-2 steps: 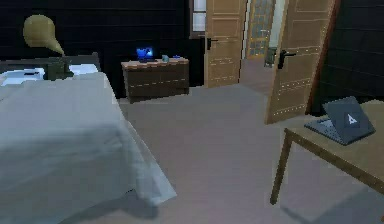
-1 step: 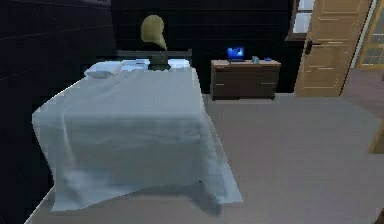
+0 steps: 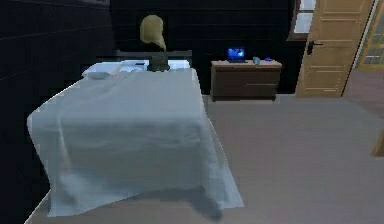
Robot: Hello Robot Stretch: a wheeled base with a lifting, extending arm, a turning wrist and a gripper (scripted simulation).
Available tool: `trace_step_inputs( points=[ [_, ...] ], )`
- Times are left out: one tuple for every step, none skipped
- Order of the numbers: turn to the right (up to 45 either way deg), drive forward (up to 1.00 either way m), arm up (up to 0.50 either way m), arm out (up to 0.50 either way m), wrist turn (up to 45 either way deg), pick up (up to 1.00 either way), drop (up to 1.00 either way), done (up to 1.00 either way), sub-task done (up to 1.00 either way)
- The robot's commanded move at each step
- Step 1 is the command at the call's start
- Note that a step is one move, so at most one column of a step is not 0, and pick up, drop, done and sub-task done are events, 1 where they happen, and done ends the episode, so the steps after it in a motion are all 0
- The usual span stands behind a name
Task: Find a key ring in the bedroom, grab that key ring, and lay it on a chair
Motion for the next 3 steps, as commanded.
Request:
trace_step_inputs(
  points=[
    [-45.0,0.0,0.0,0.0,0.0,0.0,0.0,0.0,0.0],
    [-45.0,0.0,0.0,0.0,0.0,0.0,0.0,0.0,0.0],
    [0.0,0.35,0.0,0.0,0.0,0.0,0.0,0.0,0.0]
  ],
)
